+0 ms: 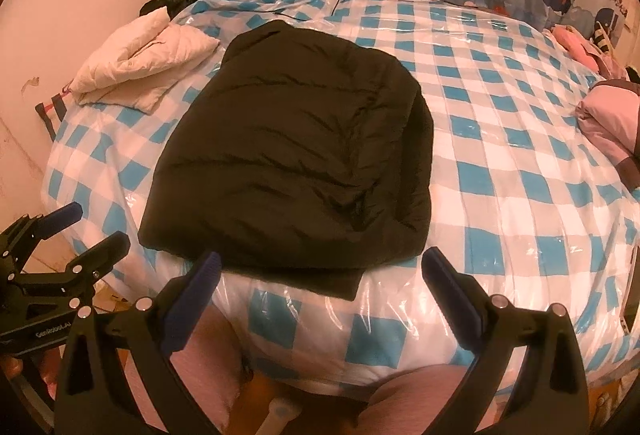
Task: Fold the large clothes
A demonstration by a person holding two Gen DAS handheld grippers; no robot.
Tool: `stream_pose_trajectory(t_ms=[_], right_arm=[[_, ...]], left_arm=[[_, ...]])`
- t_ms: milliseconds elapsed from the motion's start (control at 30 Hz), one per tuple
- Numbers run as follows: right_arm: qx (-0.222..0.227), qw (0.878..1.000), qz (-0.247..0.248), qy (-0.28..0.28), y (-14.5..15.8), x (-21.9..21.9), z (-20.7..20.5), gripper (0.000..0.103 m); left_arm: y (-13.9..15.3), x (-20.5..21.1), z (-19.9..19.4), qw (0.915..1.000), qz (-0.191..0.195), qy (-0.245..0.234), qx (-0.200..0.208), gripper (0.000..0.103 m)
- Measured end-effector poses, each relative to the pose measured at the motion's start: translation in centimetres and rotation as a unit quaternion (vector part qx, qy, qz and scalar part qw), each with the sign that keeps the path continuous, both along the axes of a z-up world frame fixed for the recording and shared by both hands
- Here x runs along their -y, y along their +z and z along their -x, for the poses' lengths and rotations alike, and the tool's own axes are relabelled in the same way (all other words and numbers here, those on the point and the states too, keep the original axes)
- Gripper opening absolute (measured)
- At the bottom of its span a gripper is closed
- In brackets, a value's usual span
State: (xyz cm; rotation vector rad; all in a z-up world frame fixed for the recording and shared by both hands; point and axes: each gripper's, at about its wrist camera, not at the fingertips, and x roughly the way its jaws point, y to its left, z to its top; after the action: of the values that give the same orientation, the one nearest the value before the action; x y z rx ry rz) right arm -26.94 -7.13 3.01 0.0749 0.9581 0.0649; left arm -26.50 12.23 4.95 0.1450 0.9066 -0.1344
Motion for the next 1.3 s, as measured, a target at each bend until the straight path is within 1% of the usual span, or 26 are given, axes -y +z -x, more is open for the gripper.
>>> stream_pose_trajectory(t_ms=[200, 433, 667, 1300], right_arm=[[-0.008, 1.000, 0.006, 0.004, -0.1, -0.6, -0.4, 0.096], [-0.038, 0.999, 0.009, 0.007, -0.6, -1.2, -1.4, 0.096], [-0.052, 0.999, 0.014, 0.011, -1.4, -1.4, -1.7, 0.096], [-0.060, 0.998, 0.011, 0.011, -1.6, -1.1, -1.9, 0.096]], left_arm=[[-0.3, -0.3, -0.5, 0.9999, 0.003, 0.002, -0.010, 0.087], [-0.6, -0.2, -1.5, 0.9995, 0.003, -0.004, -0.030, 0.087], [-1.1, -0.1, -1.9, 0.9993, 0.002, -0.008, -0.037, 0.087], [-1.4, 0.0, -2.2, 0.9992, -0.003, -0.010, -0.039, 0.087]])
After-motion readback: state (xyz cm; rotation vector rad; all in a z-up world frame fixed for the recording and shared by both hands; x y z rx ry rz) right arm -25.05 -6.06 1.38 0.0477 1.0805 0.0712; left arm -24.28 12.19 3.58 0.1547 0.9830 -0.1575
